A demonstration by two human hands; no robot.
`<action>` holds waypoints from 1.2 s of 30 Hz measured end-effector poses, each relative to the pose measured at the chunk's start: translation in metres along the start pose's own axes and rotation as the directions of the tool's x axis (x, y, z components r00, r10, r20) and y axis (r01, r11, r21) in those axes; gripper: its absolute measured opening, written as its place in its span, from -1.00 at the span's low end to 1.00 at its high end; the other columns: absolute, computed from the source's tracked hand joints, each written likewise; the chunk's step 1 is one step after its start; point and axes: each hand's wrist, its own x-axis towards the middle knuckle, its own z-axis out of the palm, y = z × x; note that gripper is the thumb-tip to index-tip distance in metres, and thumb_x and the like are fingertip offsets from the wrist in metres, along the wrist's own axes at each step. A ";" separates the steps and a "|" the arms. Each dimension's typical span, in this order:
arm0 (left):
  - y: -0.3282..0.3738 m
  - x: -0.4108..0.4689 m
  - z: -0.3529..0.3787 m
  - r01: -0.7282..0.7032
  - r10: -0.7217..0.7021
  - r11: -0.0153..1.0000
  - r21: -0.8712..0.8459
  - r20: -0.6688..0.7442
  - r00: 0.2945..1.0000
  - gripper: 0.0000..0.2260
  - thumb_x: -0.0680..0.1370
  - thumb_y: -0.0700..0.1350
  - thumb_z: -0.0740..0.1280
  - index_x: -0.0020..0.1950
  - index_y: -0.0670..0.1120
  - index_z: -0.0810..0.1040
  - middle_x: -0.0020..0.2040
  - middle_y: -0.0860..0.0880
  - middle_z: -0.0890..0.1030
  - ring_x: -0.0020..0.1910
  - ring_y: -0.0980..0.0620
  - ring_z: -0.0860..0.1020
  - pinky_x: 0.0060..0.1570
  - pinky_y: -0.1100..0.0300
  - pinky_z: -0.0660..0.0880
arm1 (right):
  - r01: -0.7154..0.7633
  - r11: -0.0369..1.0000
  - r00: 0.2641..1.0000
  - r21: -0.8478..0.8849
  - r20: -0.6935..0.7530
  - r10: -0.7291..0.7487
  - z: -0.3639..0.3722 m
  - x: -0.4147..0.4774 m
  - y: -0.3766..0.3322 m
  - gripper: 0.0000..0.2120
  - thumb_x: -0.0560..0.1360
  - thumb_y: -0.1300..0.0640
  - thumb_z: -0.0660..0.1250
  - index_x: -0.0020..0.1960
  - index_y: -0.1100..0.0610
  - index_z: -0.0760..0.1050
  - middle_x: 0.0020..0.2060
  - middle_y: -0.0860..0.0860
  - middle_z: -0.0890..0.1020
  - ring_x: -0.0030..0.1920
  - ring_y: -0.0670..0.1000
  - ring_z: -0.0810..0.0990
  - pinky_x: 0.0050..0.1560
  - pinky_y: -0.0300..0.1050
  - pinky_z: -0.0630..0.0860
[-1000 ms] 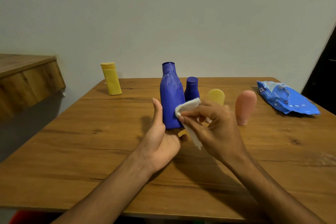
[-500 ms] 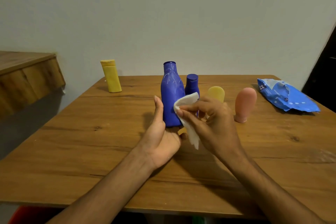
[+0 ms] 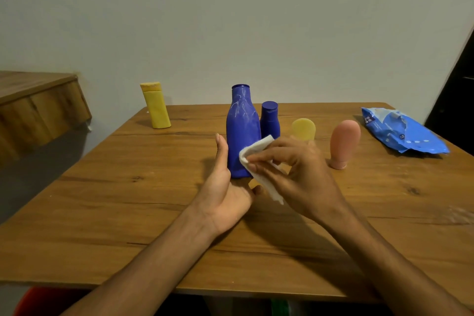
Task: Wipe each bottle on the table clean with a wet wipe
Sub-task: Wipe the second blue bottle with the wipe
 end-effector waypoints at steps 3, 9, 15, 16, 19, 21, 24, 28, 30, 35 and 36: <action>0.002 0.000 0.002 -0.016 0.015 1.000 0.006 0.038 0.999 -0.35 0.52 0.36 0.14 0.35 -0.11 0.53 0.21 -0.19 0.59 0.21 -0.10 0.49 0.33 0.02 0.30 | -0.030 0.999 0.994 -0.015 -0.110 0.028 -0.004 0.003 0.004 -0.70 0.43 -0.16 0.30 0.05 -0.03 0.63 -0.11 -0.10 0.63 -0.08 -0.06 0.53 -0.16 0.19 0.50; 0.003 -0.001 0.002 -0.007 0.006 1.000 0.018 0.078 0.997 -0.37 0.54 0.35 0.14 0.36 -0.09 0.52 0.30 -0.24 0.54 0.29 -0.16 0.44 0.48 -0.16 0.13 | -0.033 0.999 0.981 0.025 -0.189 0.037 0.002 0.001 0.000 -0.78 0.41 0.13 0.48 0.04 0.12 0.65 -0.09 -0.01 0.64 -0.05 -0.04 0.55 -0.14 0.11 0.56; 0.000 -0.003 0.006 0.015 -0.025 0.995 0.100 0.099 0.995 -0.40 0.54 0.33 0.19 0.41 -0.05 0.46 0.36 -0.22 0.50 0.23 -0.14 0.49 0.23 -0.10 0.37 | 0.011 1.000 0.974 -0.013 -0.224 -0.014 -0.003 0.005 0.005 -0.72 0.45 -0.06 0.35 0.06 0.06 0.62 -0.09 -0.13 0.56 -0.03 -0.07 0.51 -0.13 0.21 0.51; -0.001 -0.005 0.006 0.029 -0.037 0.996 0.089 0.095 0.995 -0.41 0.54 0.31 0.21 0.41 -0.06 0.47 0.33 -0.22 0.52 0.22 -0.14 0.51 0.25 -0.09 0.37 | 0.005 1.000 0.972 -0.004 -0.234 -0.006 -0.004 0.006 0.007 -0.72 0.45 -0.07 0.34 0.07 0.05 0.62 -0.07 -0.11 0.59 -0.02 -0.06 0.52 -0.11 0.20 0.51; -0.003 -0.008 0.009 0.041 -0.047 0.997 0.067 0.088 0.995 -0.42 0.54 0.28 0.22 0.37 -0.10 0.50 0.21 -0.20 0.60 0.11 -0.10 0.59 0.28 -0.04 0.39 | -0.035 0.999 0.965 0.029 -0.258 0.042 -0.005 0.008 0.011 -0.73 0.47 -0.07 0.34 0.10 0.03 0.61 -0.03 -0.08 0.63 0.01 -0.05 0.52 -0.07 0.20 0.50; -0.002 -0.009 0.009 0.038 -0.043 0.998 0.057 0.084 0.996 -0.43 0.55 0.27 0.21 0.36 -0.12 0.50 0.18 -0.20 0.61 0.08 -0.10 0.61 0.24 -0.02 0.43 | -0.034 0.999 0.972 0.017 -0.233 0.037 -0.003 0.008 0.013 -0.72 0.47 -0.10 0.32 0.10 0.00 0.61 -0.02 -0.09 0.62 0.03 -0.06 0.52 -0.06 0.21 0.50; -0.002 -0.007 0.008 0.043 -0.046 0.998 0.048 0.074 0.996 -0.42 0.55 0.27 0.21 0.38 -0.12 0.49 0.21 -0.21 0.59 0.12 -0.10 0.59 0.32 -0.04 0.37 | -0.018 1.000 0.977 -0.005 -0.213 0.017 -0.001 0.008 0.014 -0.70 0.46 -0.17 0.29 0.10 -0.05 0.60 -0.02 -0.12 0.61 0.03 -0.06 0.51 -0.06 0.23 0.48; -0.004 -0.006 0.008 0.047 -0.054 0.996 0.080 0.088 0.995 -0.43 0.55 0.30 0.20 0.35 -0.10 0.52 0.17 -0.17 0.62 0.09 -0.08 0.57 0.39 -0.05 0.24 | -0.018 1.000 0.955 0.004 -0.296 0.018 -0.003 0.008 0.014 -0.72 0.48 -0.13 0.30 0.13 -0.06 0.57 -0.01 -0.15 0.62 0.01 -0.07 0.52 -0.10 0.21 0.49; -0.003 -0.007 0.008 0.036 -0.045 0.994 0.100 0.089 0.995 -0.43 0.55 0.30 0.19 0.34 -0.09 0.53 0.12 -0.16 0.63 0.03 -0.07 0.59 0.30 -0.04 0.30 | 0.000 1.000 0.959 0.012 -0.284 0.004 -0.002 0.007 0.015 -0.73 0.48 -0.12 0.31 0.13 -0.07 0.57 0.00 -0.13 0.62 0.02 -0.05 0.53 -0.10 0.23 0.49; -0.002 -0.011 0.014 0.010 -0.031 0.981 0.196 0.100 0.994 -0.42 0.54 0.32 0.16 0.35 -0.06 0.52 0.14 -0.13 0.61 -0.02 -0.04 0.55 -0.04 0.04 0.41 | -0.022 0.998 0.934 0.063 -0.354 0.042 -0.008 0.011 0.012 -0.77 0.48 -0.06 0.35 0.12 -0.06 0.55 -0.03 -0.14 0.62 -0.02 -0.07 0.54 -0.12 0.12 0.53; -0.003 -0.012 0.015 0.009 -0.029 0.979 0.203 0.095 0.995 -0.42 0.53 0.33 0.16 0.35 -0.05 0.52 0.13 -0.13 0.61 -0.04 -0.03 0.56 -0.07 0.06 0.41 | -0.020 0.998 0.932 0.064 -0.360 0.042 -0.008 0.010 0.011 -0.78 0.48 -0.04 0.35 0.11 -0.04 0.56 -0.03 -0.12 0.63 -0.01 -0.07 0.55 -0.12 0.12 0.53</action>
